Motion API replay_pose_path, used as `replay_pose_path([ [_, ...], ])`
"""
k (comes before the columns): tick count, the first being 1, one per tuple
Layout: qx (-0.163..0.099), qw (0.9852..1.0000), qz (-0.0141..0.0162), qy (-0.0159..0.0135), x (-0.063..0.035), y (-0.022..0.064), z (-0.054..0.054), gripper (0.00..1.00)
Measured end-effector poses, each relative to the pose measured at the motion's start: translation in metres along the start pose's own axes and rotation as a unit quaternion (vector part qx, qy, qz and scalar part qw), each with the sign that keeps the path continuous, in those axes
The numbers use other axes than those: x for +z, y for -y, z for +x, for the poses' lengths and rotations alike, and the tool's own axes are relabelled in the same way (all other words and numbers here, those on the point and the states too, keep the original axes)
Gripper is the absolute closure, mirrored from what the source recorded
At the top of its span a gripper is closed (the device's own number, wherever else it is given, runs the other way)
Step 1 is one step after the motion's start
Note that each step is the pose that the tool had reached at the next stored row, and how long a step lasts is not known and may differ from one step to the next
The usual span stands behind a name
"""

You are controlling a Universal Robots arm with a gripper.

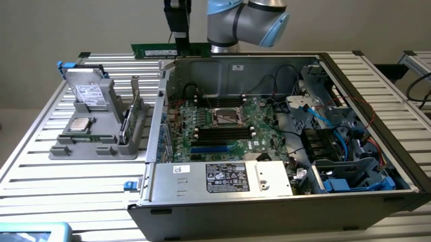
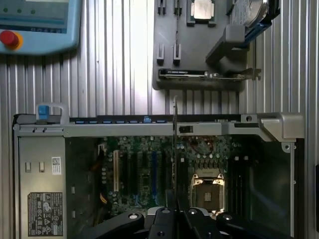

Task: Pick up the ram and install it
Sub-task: 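Pick up the ram and move it above insertion slot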

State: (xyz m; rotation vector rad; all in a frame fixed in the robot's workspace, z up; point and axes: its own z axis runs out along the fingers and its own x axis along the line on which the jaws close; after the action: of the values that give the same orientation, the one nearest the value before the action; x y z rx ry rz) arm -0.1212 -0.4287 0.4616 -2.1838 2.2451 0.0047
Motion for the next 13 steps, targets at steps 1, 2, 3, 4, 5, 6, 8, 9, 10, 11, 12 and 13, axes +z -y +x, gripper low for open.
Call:
replay_pose_path([
  [1,0.0,1.0,0.0,0.0,0.0,0.0046,0.0,0.88],
  [2,0.0,1.0,0.0,0.0,0.0001,0.0091,-0.001,0.88],
  [3,0.0,1.0,0.0,0.0,0.0002,0.0136,-0.001,0.88],
  [4,0.0,1.0,0.0,0.0,0.0003,0.0181,-0.001,0.88],
  [5,0.0,1.0,0.0,0.0,0.0005,0.0225,-0.002,0.88],
  [6,0.0,1.0,0.0,0.0,0.0007,0.027,-0.002,0.88],
  [8,0.0,1.0,0.0,0.0,0.0013,0.036,-0.003,0.88],
  [9,0.0,1.0,0.0,0.0,0.0017,0.0409,-0.004,0.88],
  [10,0.0,1.0,0.0,0.0,0.002,0.0454,-0.004,0.88],
  [11,0.0,1.0,0.0,0.0,0.0024,0.0499,-0.005,0.88],
  [12,0.0,1.0,0.0,0.0,0.0029,0.0543,-0.005,0.88],
  [13,0.0,1.0,0.0,0.0,0.0034,0.0588,-0.006,0.88],
])
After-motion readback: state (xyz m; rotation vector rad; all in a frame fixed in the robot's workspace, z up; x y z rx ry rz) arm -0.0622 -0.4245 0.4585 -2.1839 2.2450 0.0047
